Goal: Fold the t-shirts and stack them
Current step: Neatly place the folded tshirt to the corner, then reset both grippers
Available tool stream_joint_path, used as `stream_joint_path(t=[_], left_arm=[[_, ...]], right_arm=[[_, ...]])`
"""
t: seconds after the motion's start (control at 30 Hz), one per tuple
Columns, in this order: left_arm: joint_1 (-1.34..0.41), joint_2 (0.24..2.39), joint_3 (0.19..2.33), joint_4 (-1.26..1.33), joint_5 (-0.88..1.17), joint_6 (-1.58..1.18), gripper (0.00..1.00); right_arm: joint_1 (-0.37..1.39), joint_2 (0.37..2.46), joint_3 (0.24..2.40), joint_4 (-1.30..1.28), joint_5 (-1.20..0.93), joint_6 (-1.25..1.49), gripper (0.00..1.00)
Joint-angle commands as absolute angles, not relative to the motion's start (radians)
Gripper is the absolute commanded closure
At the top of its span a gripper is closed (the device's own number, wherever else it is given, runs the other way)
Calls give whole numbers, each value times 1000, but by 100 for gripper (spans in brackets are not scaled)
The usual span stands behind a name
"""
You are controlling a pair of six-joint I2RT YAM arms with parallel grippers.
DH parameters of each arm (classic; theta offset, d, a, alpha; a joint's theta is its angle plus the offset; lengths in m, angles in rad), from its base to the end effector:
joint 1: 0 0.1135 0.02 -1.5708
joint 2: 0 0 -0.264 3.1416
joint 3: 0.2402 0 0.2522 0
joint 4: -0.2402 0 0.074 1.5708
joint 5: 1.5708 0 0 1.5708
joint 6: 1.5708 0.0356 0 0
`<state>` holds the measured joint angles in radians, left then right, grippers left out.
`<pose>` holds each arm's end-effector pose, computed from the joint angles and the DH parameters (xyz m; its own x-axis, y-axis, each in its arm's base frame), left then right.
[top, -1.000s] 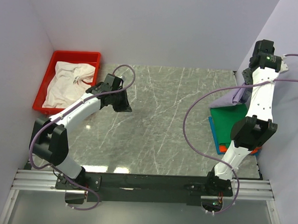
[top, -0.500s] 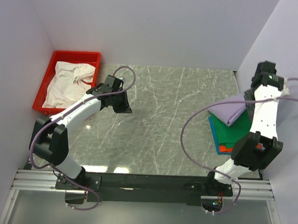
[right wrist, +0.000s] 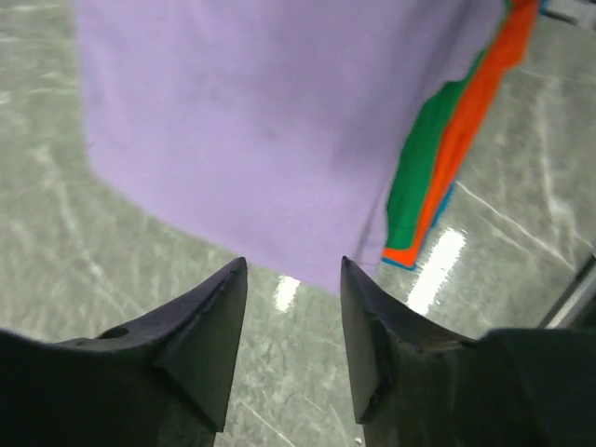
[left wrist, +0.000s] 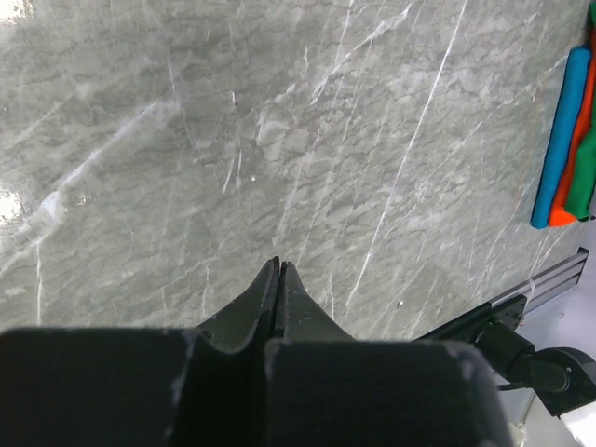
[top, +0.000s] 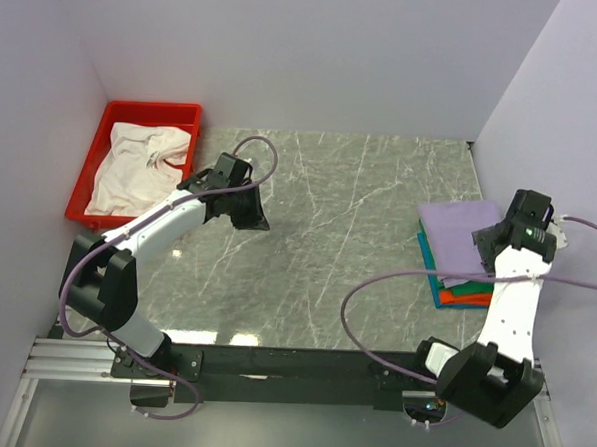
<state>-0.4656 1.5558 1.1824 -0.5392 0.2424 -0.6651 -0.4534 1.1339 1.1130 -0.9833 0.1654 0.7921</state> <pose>0.2932 -0.1569 0.2581 -0.9062 -0.2152 -0.3641 0.0099 0.8499 -0.5269 0.1889 -0.0986 0.3155 -0.1686 0.8632 -0.4759 0.8992 0.3325 0.2845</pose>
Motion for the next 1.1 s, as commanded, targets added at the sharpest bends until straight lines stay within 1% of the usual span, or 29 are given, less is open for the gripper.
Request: stream_joint_path(t=[0.0,0.07,0.17,0.2,0.27,0.3,0.37,0.53,0.63,0.67,0.7,0.8,0.93,1.07], left_arm=[[-468,1536,1190,-520,255,-649,99],[-468,1520,1189,-520,249,-650,99],[-468,1503,1190,-522,229,-655,99],[-468,1499,1192,-526,222,-657,99],[-468,1482,1192,-526,209,-661,99],[-468,1473,1183,-520,201,-664,99],[-468,1441,1167,-511,170,-678,99],[-469,1318,1063,-462,74,-736,98],[-472,1247,999,-456,6,-759,98],[-474,1229,985,-465,3,-767,99],[-474,1206,951,-465,-53,-775,99],[-476,1102,870,-449,-90,-781,98],[-476,964,792,-460,-113,-805,97],[-476,897,747,-465,-117,-805,97]], right_arm=[[-437,1069,1072,-816,77,729,44],[-384,1063,1065,-793,49,727,41],[-275,1072,1063,-766,100,739,40],[-183,1078,1063,-752,113,752,40],[-99,1084,1057,-727,126,762,40],[-21,1086,1043,-694,129,773,40],[75,1083,1031,-658,144,782,40],[366,1089,1020,-572,210,781,39],[469,1103,1016,-534,227,764,39],[529,1100,1008,-522,227,761,39],[555,1094,984,-496,230,753,39],[627,1059,915,-433,221,752,39],[653,993,827,-373,192,753,39],[663,933,784,-364,206,733,38]])
